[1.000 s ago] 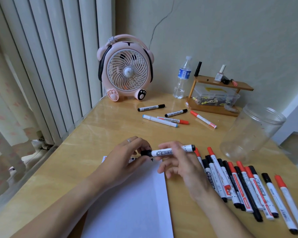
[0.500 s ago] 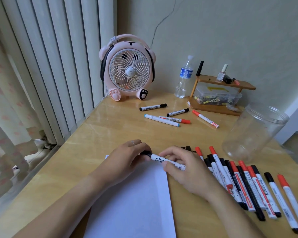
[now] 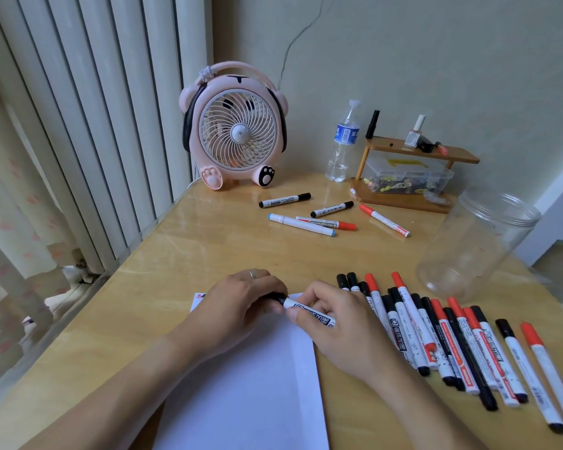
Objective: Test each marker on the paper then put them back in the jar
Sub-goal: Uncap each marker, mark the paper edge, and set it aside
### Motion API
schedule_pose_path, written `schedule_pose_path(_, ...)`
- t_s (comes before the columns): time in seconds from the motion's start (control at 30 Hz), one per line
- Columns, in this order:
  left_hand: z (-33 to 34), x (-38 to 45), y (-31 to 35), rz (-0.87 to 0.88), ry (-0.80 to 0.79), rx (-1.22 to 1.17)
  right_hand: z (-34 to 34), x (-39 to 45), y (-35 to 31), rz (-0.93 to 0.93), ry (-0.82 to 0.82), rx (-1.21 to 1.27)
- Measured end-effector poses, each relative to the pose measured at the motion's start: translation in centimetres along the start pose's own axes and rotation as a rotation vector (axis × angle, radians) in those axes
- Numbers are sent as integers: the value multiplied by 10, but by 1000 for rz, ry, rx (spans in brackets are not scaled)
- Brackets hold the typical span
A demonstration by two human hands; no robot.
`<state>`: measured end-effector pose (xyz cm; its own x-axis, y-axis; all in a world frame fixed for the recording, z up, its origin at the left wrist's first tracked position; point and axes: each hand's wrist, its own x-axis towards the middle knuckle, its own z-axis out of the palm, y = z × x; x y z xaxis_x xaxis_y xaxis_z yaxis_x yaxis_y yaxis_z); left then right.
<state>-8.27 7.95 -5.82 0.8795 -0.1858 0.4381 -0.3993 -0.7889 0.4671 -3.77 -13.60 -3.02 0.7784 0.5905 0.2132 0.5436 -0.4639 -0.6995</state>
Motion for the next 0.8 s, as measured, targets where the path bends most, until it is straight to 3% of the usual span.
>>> schedule_pose_path(0.3,3,-3,11,-127,116,155,4,1,-7,113,87,-204)
schedule_pose_path(0.53,14,-15,11,46,-260,109,9,1,9,110,114,-553)
schedule_pose_path(0.8,26,-9,16,71,-219,113,0,6,15,177,41,-561)
